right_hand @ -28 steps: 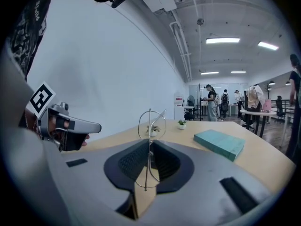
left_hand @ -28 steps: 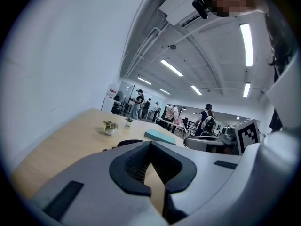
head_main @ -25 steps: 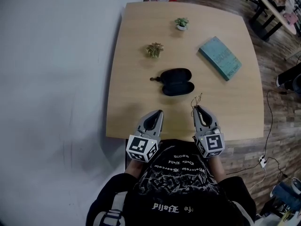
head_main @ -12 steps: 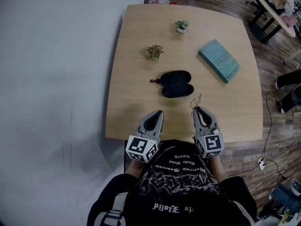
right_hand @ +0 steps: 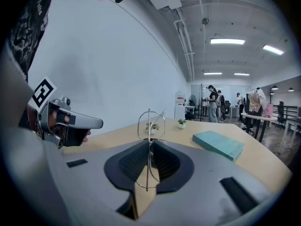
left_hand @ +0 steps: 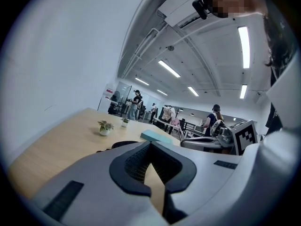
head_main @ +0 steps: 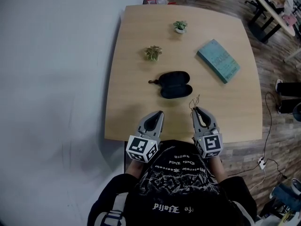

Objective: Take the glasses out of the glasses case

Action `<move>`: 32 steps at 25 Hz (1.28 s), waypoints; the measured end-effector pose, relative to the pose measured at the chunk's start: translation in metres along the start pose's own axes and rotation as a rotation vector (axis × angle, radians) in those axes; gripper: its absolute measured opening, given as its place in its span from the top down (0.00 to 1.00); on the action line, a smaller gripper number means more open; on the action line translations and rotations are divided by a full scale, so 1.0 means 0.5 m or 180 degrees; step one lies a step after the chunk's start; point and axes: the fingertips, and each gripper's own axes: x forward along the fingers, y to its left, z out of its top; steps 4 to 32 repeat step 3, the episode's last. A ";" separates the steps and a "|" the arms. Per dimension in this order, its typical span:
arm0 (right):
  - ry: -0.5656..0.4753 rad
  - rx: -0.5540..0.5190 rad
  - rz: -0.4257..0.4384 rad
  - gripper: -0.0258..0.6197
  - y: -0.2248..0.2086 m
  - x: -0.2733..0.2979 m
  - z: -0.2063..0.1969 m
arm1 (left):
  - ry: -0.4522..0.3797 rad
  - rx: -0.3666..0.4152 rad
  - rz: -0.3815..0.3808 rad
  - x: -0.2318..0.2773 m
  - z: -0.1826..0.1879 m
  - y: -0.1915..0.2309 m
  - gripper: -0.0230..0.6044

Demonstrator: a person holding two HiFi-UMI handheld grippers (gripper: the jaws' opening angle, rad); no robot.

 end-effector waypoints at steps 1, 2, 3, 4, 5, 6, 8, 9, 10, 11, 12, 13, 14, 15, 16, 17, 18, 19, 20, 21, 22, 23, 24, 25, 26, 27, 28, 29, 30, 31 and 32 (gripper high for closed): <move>0.0004 -0.0003 0.0001 0.90 -0.001 0.001 -0.002 | 0.0004 -0.0002 0.0000 0.002 -0.001 0.000 0.96; 0.0007 -0.0004 0.0002 0.90 -0.002 0.001 -0.003 | 0.0007 -0.0003 0.0000 0.004 -0.002 0.001 0.96; 0.0010 -0.0006 0.0003 0.90 -0.003 0.002 -0.005 | 0.0010 -0.0005 0.0001 0.007 -0.002 0.001 0.96; 0.0010 -0.0006 0.0003 0.90 -0.003 0.002 -0.005 | 0.0010 -0.0005 0.0001 0.007 -0.002 0.001 0.96; 0.0010 -0.0006 0.0003 0.90 -0.003 0.002 -0.005 | 0.0010 -0.0005 0.0001 0.007 -0.002 0.001 0.96; 0.0010 -0.0006 0.0003 0.90 -0.003 0.002 -0.005 | 0.0010 -0.0005 0.0001 0.007 -0.002 0.001 0.96; 0.0010 -0.0006 0.0003 0.90 -0.003 0.002 -0.005 | 0.0010 -0.0005 0.0001 0.007 -0.002 0.001 0.96; 0.0010 -0.0006 0.0003 0.90 -0.003 0.002 -0.005 | 0.0010 -0.0005 0.0001 0.007 -0.002 0.001 0.96; 0.0010 -0.0006 0.0003 0.90 -0.003 0.002 -0.005 | 0.0010 -0.0005 0.0001 0.007 -0.002 0.001 0.96; 0.0010 -0.0006 0.0003 0.90 -0.003 0.002 -0.005 | 0.0010 -0.0005 0.0001 0.007 -0.002 0.001 0.96; 0.0010 -0.0006 0.0003 0.90 -0.003 0.002 -0.005 | 0.0010 -0.0005 0.0001 0.007 -0.002 0.001 0.96; 0.0010 -0.0006 0.0003 0.90 -0.003 0.002 -0.005 | 0.0010 -0.0005 0.0001 0.007 -0.002 0.001 0.96; 0.0010 -0.0006 0.0003 0.90 -0.003 0.002 -0.005 | 0.0010 -0.0005 0.0001 0.007 -0.002 0.001 0.96; 0.0010 -0.0006 0.0003 0.90 -0.003 0.002 -0.005 | 0.0010 -0.0005 0.0001 0.007 -0.002 0.001 0.96; 0.0010 -0.0006 0.0003 0.90 -0.003 0.002 -0.005 | 0.0010 -0.0005 0.0001 0.007 -0.002 0.001 0.96; 0.0010 -0.0006 0.0003 0.90 -0.003 0.002 -0.005 | 0.0010 -0.0005 0.0001 0.007 -0.002 0.001 0.96; 0.0010 -0.0006 0.0003 0.90 -0.003 0.002 -0.005 | 0.0010 -0.0005 0.0001 0.007 -0.002 0.001 0.96; 0.0010 -0.0006 0.0003 0.90 -0.003 0.002 -0.005 | 0.0010 -0.0005 0.0001 0.007 -0.002 0.001 0.96; 0.0010 -0.0006 0.0003 0.90 -0.003 0.002 -0.005 | 0.0010 -0.0005 0.0001 0.007 -0.002 0.001 0.96; 0.0010 -0.0006 0.0003 0.90 -0.003 0.002 -0.005 | 0.0010 -0.0005 0.0001 0.007 -0.002 0.001 0.96; 0.0010 -0.0006 0.0003 0.90 -0.003 0.002 -0.005 | 0.0010 -0.0005 0.0001 0.007 -0.002 0.001 0.96; 0.0010 -0.0006 0.0003 0.90 -0.003 0.002 -0.005 | 0.0010 -0.0005 0.0001 0.007 -0.002 0.001 0.96; 0.0010 -0.0006 0.0003 0.90 -0.003 0.002 -0.005 | 0.0010 -0.0005 0.0001 0.007 -0.002 0.001 0.96; 0.0010 -0.0006 0.0003 0.90 -0.003 0.002 -0.005 | 0.0010 -0.0005 0.0001 0.007 -0.002 0.001 0.96; 0.0010 -0.0006 0.0003 0.90 -0.003 0.002 -0.005 | 0.0010 -0.0005 0.0001 0.007 -0.002 0.001 0.96; 0.0010 -0.0006 0.0003 0.90 -0.003 0.002 -0.005 | 0.0010 -0.0005 0.0001 0.007 -0.002 0.001 0.96; 0.0010 -0.0006 0.0003 0.90 -0.003 0.002 -0.005 | 0.0010 -0.0005 0.0001 0.007 -0.002 0.001 0.96; 0.0010 -0.0006 0.0003 0.90 -0.003 0.002 -0.005 | 0.0010 -0.0005 0.0001 0.007 -0.002 0.001 0.96; 0.0010 -0.0006 0.0003 0.90 -0.003 0.002 -0.005 | 0.0010 -0.0005 0.0001 0.007 -0.002 0.001 0.96; 0.0010 -0.0006 0.0003 0.90 -0.003 0.002 -0.005 | 0.0010 -0.0005 0.0001 0.007 -0.002 0.001 0.96; 0.0010 -0.0006 0.0003 0.90 -0.003 0.002 -0.005 | 0.0010 -0.0005 0.0001 0.007 -0.002 0.001 0.96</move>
